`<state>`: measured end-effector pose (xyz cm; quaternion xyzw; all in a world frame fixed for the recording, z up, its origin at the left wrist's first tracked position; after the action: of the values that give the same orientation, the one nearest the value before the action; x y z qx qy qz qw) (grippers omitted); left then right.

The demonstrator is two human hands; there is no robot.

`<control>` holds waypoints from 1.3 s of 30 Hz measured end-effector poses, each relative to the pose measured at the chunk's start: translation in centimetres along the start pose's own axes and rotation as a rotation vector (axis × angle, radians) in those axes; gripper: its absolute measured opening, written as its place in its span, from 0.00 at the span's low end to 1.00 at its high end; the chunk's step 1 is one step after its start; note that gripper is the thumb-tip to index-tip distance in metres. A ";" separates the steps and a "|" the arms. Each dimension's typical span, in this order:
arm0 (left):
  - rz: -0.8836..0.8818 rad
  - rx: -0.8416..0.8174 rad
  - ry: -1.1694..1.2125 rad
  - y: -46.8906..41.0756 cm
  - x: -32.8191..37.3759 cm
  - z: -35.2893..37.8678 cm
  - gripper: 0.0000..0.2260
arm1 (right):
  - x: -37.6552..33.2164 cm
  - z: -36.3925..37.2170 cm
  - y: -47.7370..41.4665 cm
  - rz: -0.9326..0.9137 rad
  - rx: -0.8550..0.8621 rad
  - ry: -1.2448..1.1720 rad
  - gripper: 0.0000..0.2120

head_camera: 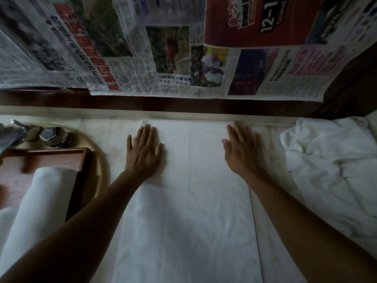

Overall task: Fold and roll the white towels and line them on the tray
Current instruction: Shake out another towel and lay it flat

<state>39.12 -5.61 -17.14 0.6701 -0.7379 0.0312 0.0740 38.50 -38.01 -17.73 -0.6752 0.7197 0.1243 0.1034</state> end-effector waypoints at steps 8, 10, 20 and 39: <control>0.183 0.077 0.138 10.6 7.4 0.4 0.28 | -9.0 1.4 12.7 -0.173 0.099 -0.120 0.30; 0.201 0.052 0.107 12.5 6.3 1.5 0.28 | -8.4 2.6 14.9 -0.239 0.061 -0.057 0.29; -0.019 0.189 0.141 19.6 -1.0 -0.9 0.28 | 2.7 -1.8 17.0 0.049 0.219 0.019 0.30; 0.121 0.145 0.186 35.4 -1.3 0.6 0.29 | -1.9 0.2 34.9 0.038 0.111 -0.065 0.30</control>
<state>4.04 -0.86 -16.05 0.6221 -0.7628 0.1509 0.0913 3.80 -34.11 -15.90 -0.6502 0.7344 0.1081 0.1618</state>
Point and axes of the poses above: each hand's wrist, its own y-axis away from the middle knuckle, its own z-axis out of the palm, x = y × z, the point moved 6 cm from there along -y, towards the middle knuckle, and after that the axes turned 6 degrees about -y, right-handed, at the moved point
